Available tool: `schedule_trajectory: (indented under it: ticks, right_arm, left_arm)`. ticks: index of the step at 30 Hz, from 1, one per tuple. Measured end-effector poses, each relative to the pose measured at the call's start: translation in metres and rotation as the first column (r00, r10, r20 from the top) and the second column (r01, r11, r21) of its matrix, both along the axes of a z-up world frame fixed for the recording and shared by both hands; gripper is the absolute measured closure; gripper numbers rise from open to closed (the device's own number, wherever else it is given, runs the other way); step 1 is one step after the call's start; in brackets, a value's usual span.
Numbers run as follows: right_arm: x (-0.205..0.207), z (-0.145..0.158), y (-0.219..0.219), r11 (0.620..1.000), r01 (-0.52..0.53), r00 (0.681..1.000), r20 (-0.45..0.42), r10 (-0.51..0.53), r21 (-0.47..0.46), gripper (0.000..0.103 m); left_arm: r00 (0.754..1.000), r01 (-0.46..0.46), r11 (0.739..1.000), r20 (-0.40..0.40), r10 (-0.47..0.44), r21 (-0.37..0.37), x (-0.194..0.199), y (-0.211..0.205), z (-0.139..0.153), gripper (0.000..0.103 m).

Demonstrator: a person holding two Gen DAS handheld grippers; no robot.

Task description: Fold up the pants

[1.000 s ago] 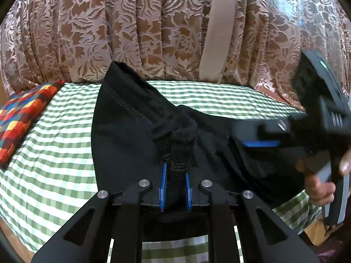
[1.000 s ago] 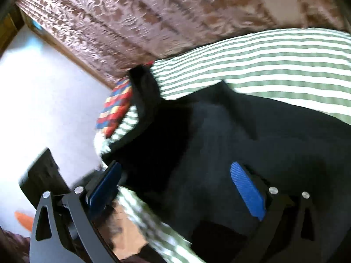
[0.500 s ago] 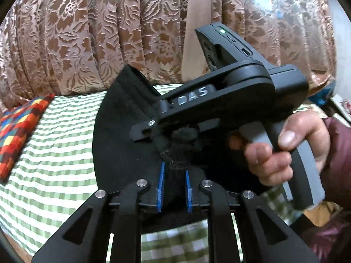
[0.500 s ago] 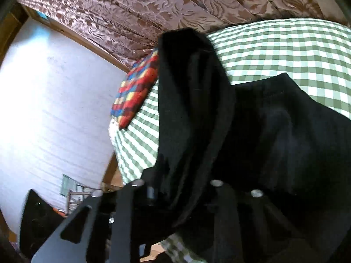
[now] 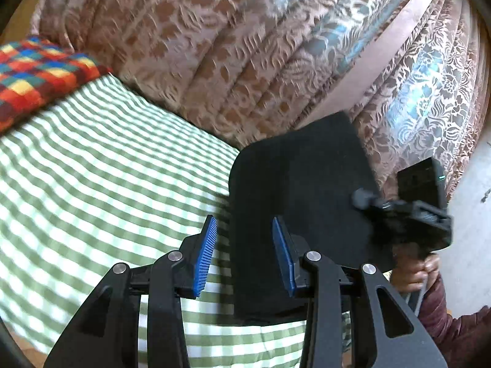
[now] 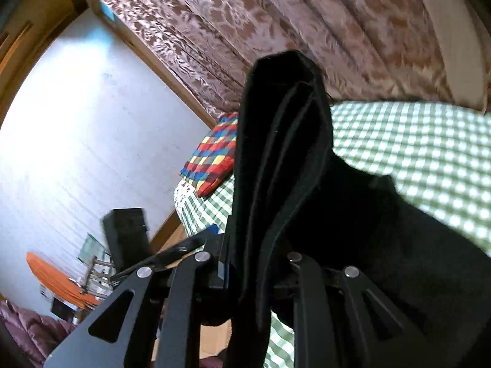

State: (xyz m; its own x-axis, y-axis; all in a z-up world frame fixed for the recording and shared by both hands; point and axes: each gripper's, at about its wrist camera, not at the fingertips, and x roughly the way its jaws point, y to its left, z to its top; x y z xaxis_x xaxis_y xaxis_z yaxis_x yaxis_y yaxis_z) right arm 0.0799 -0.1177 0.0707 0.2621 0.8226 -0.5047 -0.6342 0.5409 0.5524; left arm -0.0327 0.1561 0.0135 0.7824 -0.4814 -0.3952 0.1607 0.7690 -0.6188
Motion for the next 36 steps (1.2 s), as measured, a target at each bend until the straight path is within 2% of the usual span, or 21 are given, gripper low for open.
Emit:
schedule_trajectory:
  ticks: [4,7,11,13,15,18,20,21,24,27,29,31,33,34,36]
  right_arm:
    - [-0.013,0.015,-0.041,0.998,0.047,0.997,0.065,-0.045,-0.032,0.088]
    - [-0.021,0.013,-0.082,0.990,0.112,0.990,0.100,-0.103,-0.087,0.088]
    - [-0.033,-0.013,-0.141,0.959,0.225,0.972,0.103,-0.210,-0.174,0.088]
    - [-0.033,-0.040,-0.174,0.922,0.305,0.952,0.072,-0.297,-0.236,0.088]
    - [-0.031,-0.071,-0.200,0.892,0.352,0.932,0.016,-0.363,-0.285,0.088]
    - [-0.032,-0.121,-0.228,0.863,0.394,0.894,-0.085,-0.439,-0.315,0.085]
    - [-0.032,-0.129,-0.239,0.874,0.427,0.878,-0.126,-0.462,-0.231,0.085]
    - [-0.033,-0.131,-0.245,0.873,0.447,0.868,-0.142,-0.476,-0.195,0.084]
    - [-0.036,-0.131,-0.248,0.867,0.463,0.861,-0.140,-0.489,-0.184,0.084]
    - [-0.040,-0.109,-0.244,0.867,0.471,0.868,-0.091,-0.488,-0.162,0.089]
    - [-0.041,-0.095,-0.239,0.867,0.470,0.874,-0.048,-0.484,-0.166,0.089]
    - [-0.037,-0.099,-0.243,0.856,0.476,0.867,-0.053,-0.495,-0.203,0.088]
    - [-0.031,-0.116,-0.251,0.815,0.508,0.833,-0.081,-0.547,-0.278,0.075]
    - [-0.031,-0.120,-0.256,0.818,0.515,0.825,-0.109,-0.554,-0.258,0.075]
    - [-0.042,-0.114,-0.265,0.807,0.547,0.809,-0.106,-0.578,-0.222,0.071]
  left_arm:
    - [0.994,0.104,0.995,-0.020,-0.104,-0.001,0.023,-0.038,-0.008,0.067]
    - [0.976,0.215,0.977,-0.040,-0.215,-0.002,0.036,-0.073,-0.015,0.066]
    - [0.920,0.386,0.922,-0.081,-0.384,0.014,0.039,-0.120,-0.026,0.066]
    - [0.880,0.468,0.883,-0.113,-0.462,0.032,0.036,-0.143,-0.034,0.066]
    - [0.850,0.519,0.853,-0.137,-0.508,0.056,0.031,-0.161,-0.043,0.066]
    - [0.828,0.556,0.828,-0.138,-0.543,0.072,0.026,-0.179,-0.045,0.066]
    - [0.822,0.565,0.822,-0.138,-0.553,0.069,0.028,-0.183,-0.041,0.066]
    - [0.822,0.565,0.822,-0.141,-0.552,0.074,0.027,-0.183,-0.042,0.066]
    - [0.819,0.569,0.819,-0.146,-0.555,0.072,0.027,-0.184,-0.040,0.066]
    - [0.818,0.569,0.819,-0.146,-0.556,0.074,0.028,-0.187,-0.036,0.066]
    - [0.798,0.600,0.798,-0.111,-0.592,0.057,0.026,-0.193,-0.024,0.066]
    - [0.790,0.613,0.783,-0.116,-0.602,0.111,0.024,-0.203,-0.020,0.066]
    - [0.776,0.631,0.761,-0.161,-0.610,0.154,0.026,-0.216,-0.029,0.066]
    - [0.773,0.633,0.758,-0.187,-0.606,0.161,0.027,-0.221,-0.036,0.066]
    - [0.777,0.628,0.763,-0.172,-0.605,0.153,0.026,-0.221,-0.035,0.063]
